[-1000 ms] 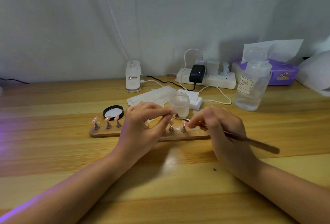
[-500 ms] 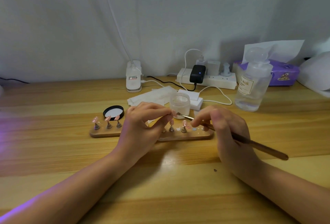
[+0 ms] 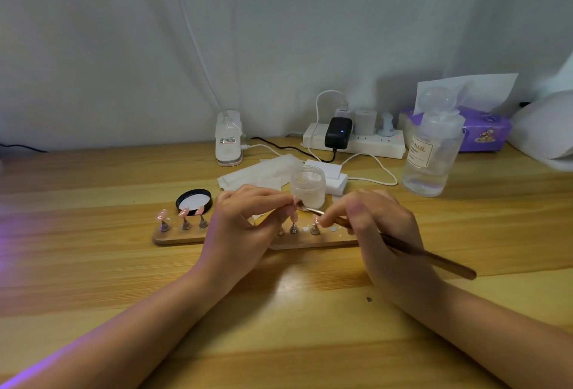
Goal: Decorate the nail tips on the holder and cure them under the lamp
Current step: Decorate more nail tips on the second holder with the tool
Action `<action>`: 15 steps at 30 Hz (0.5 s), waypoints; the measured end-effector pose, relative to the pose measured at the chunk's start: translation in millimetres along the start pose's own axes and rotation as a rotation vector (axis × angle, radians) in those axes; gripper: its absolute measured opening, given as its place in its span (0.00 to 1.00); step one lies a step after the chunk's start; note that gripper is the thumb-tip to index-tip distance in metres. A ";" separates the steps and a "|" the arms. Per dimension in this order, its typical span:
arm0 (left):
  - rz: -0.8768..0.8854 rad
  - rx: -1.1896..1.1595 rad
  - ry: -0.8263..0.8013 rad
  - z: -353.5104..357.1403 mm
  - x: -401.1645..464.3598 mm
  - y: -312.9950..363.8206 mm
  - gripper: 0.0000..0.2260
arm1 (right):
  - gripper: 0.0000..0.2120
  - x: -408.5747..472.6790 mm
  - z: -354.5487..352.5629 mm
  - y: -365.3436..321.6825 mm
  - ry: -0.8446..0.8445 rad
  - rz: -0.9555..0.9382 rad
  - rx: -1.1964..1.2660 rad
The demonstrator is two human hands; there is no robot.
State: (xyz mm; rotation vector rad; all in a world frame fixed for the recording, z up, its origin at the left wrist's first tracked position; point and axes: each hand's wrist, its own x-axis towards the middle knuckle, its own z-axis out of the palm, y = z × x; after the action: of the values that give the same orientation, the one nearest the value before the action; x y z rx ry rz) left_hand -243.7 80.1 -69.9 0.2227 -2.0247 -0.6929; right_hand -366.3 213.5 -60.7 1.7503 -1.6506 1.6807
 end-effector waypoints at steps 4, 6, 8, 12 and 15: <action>0.002 -0.004 -0.005 -0.7 0.4 2.0 0.12 | 0.18 0.3 -3.4 -2.0 0.059 0.030 0.076; -0.006 0.001 -0.010 -1.0 0.6 2.4 0.13 | 0.17 1.7 -2.5 -3.5 0.028 0.038 0.063; -0.012 0.003 -0.016 -1.3 0.6 3.0 0.13 | 0.18 1.8 -0.7 -3.1 -0.021 0.045 0.032; 0.009 -0.004 -0.003 -0.8 1.3 4.4 0.11 | 0.19 -0.3 -2.0 -1.7 0.008 0.065 0.068; 0.002 -0.020 0.003 -0.4 1.4 4.8 0.11 | 0.18 0.2 -3.1 -2.3 0.044 0.066 0.111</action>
State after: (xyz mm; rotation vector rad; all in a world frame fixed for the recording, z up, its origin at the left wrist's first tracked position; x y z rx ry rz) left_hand -243.5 83.3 -66.0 0.2097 -2.0136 -0.7103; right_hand -366.3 216.6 -58.4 1.7109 -1.6426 1.8606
